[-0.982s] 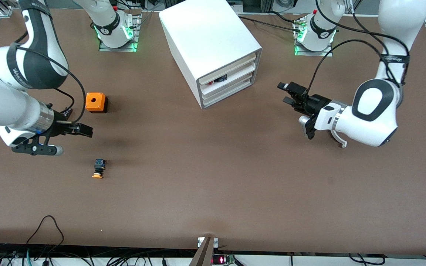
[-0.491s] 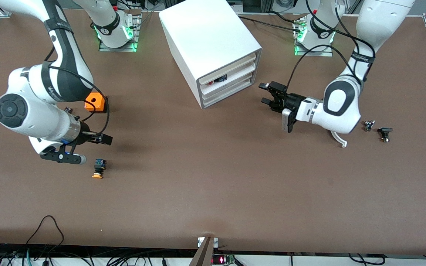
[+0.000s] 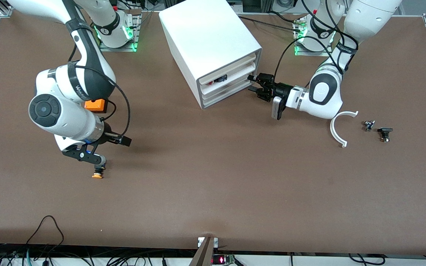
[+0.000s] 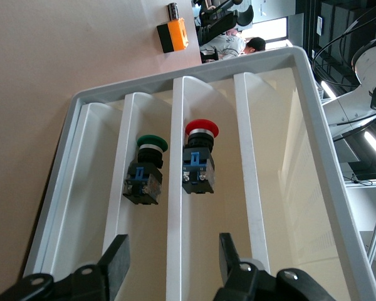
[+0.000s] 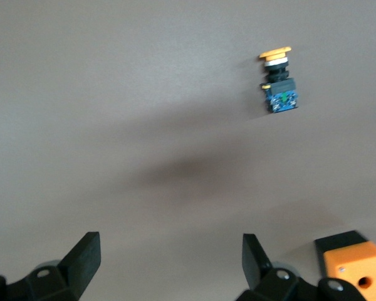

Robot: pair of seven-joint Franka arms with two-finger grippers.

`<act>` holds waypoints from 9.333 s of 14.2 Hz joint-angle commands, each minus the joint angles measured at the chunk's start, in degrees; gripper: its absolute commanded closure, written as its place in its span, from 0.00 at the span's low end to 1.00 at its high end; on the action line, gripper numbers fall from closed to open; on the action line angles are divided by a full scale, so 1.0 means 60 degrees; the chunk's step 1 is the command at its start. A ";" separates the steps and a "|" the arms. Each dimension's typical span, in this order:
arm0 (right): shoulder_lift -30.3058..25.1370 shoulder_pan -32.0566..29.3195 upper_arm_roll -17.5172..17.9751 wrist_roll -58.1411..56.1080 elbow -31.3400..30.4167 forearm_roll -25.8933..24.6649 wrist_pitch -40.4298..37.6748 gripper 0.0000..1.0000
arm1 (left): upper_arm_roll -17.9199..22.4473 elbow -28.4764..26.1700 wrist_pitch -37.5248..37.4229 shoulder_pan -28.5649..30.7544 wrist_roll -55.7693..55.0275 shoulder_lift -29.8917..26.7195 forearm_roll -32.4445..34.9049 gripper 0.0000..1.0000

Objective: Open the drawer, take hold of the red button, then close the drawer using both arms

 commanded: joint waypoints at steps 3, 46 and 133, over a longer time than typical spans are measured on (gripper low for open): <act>0.0274 0.0403 -0.0025 0.1431 0.0418 0.0028 -0.0049 0.01 | -0.0624 -0.0478 0.0188 0.0029 0.0437 -0.0255 -0.0410 0.40; 0.1944 0.3816 0.0194 0.9446 0.4080 0.1184 0.1400 0.01 | -0.0492 0.6345 -0.2478 0.1671 -0.8886 0.0772 0.7449 0.00; 0.3642 -0.1457 0.0121 -0.4132 0.1063 0.0732 0.2381 1.00 | -0.4814 0.2656 0.2795 0.0250 -2.1316 0.0682 1.0150 0.01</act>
